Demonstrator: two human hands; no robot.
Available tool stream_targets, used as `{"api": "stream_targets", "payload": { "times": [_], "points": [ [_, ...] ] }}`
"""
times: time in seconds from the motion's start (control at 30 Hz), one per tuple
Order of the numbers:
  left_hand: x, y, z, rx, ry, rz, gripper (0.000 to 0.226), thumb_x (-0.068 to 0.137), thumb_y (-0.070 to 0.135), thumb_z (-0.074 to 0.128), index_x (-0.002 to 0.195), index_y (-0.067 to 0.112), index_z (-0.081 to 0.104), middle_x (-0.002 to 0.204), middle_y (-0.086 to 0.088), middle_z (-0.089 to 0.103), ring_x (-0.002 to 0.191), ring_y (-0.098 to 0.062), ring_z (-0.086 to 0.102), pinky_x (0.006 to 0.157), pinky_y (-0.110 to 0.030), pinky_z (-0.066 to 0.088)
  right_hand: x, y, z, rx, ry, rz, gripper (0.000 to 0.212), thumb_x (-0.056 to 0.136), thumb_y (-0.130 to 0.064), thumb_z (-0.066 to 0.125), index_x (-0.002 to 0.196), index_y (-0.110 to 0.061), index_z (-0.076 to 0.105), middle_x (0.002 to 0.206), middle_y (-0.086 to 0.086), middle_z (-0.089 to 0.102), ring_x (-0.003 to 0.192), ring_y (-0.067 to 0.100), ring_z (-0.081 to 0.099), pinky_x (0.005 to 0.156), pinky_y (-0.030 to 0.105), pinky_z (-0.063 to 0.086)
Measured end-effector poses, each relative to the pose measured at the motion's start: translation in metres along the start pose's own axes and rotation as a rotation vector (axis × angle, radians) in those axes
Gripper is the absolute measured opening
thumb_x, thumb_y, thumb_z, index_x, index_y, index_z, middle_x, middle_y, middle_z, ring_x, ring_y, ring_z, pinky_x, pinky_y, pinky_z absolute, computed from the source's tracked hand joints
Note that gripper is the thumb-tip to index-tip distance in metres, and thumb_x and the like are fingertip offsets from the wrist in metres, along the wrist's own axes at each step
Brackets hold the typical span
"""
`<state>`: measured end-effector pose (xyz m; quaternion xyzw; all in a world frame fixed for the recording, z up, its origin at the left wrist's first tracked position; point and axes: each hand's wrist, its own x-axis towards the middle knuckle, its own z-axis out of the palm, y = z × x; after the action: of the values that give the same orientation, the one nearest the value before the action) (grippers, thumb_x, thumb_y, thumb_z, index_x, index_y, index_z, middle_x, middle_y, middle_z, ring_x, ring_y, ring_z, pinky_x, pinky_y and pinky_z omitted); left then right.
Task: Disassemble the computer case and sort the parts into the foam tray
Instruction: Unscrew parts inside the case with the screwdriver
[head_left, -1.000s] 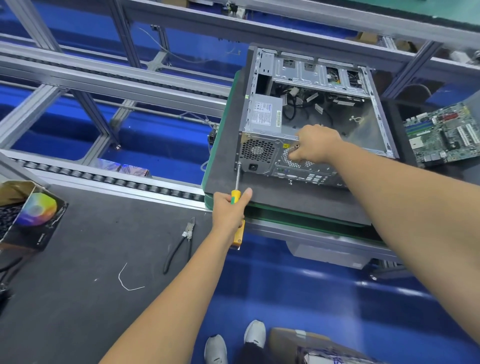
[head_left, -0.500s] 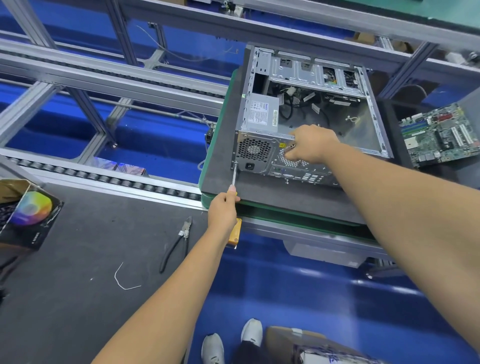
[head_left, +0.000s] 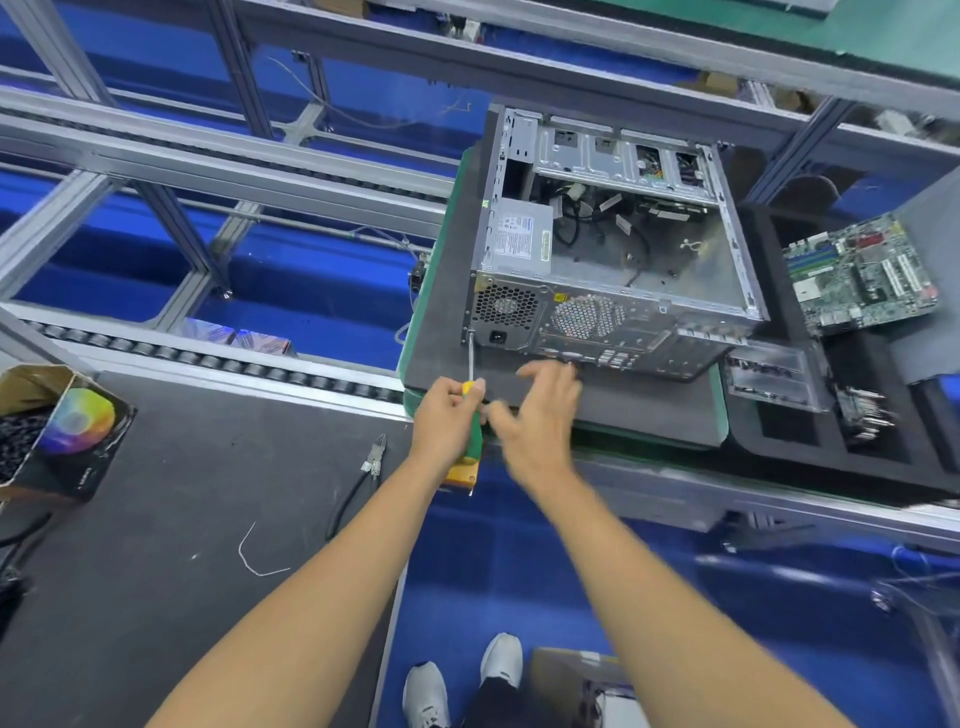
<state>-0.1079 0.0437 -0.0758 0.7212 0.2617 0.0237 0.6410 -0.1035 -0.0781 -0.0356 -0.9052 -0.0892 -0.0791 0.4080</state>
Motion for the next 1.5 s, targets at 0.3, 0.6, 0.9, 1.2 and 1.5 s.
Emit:
{"api": "stream_targets", "payload": {
  "times": [0.3,0.6,0.9,1.2,1.5],
  "points": [
    [0.014,0.000,-0.017,-0.053,-0.191,0.015,0.025,0.107,0.030,0.053,0.118,0.008,0.051,0.096,-0.008,0.077,0.085,-0.017,0.071,0.074,-0.029,0.059,-0.039,-0.026,0.066,0.896,-0.294,1.071,0.038,0.100,-0.037,0.035,0.092,-0.006,0.057,0.055,0.012,0.058,0.037,0.023,0.047,0.041,0.024,0.039],
    [0.059,0.037,-0.017,-0.057,-0.184,0.006,0.024,0.103,0.023,0.062,0.115,0.003,0.053,0.104,-0.016,0.071,0.073,-0.022,0.074,0.071,-0.035,0.061,-0.043,-0.028,0.068,1.116,-0.101,1.072,0.011,0.091,-0.011,0.058,0.096,-0.012,0.048,0.060,0.004,0.052,0.045,0.012,0.046,0.046,0.025,0.041],
    [0.082,0.029,-0.003,-0.330,-0.210,-0.160,0.021,0.102,0.015,0.062,0.108,-0.005,0.060,0.079,-0.010,0.077,0.072,-0.019,0.077,0.055,-0.023,0.060,-0.036,-0.040,0.075,1.326,-0.227,1.108,0.045,0.094,-0.035,0.038,0.070,-0.009,0.065,0.055,0.004,0.045,0.043,0.015,0.033,0.045,0.025,0.028],
    [0.096,0.017,-0.009,-0.270,-0.249,-0.135,0.026,0.104,0.027,0.059,0.097,0.004,0.067,0.086,-0.010,0.079,0.058,-0.010,0.065,0.055,-0.020,0.055,-0.039,-0.046,0.086,1.315,-0.171,1.181,0.019,0.090,-0.032,0.054,0.091,-0.014,0.058,0.061,-0.001,0.047,0.047,0.012,0.035,0.047,0.024,0.029],
    [0.090,0.024,-0.007,-0.318,-0.236,-0.158,0.026,0.105,0.024,0.058,0.103,-0.002,0.065,0.078,-0.009,0.077,0.062,-0.014,0.072,0.056,-0.021,0.057,-0.040,-0.046,0.090,1.432,-0.021,1.249,0.013,0.091,-0.025,0.059,0.088,-0.012,0.057,0.061,-0.001,0.053,0.049,0.010,0.043,0.051,0.022,0.036]
  ]
}}
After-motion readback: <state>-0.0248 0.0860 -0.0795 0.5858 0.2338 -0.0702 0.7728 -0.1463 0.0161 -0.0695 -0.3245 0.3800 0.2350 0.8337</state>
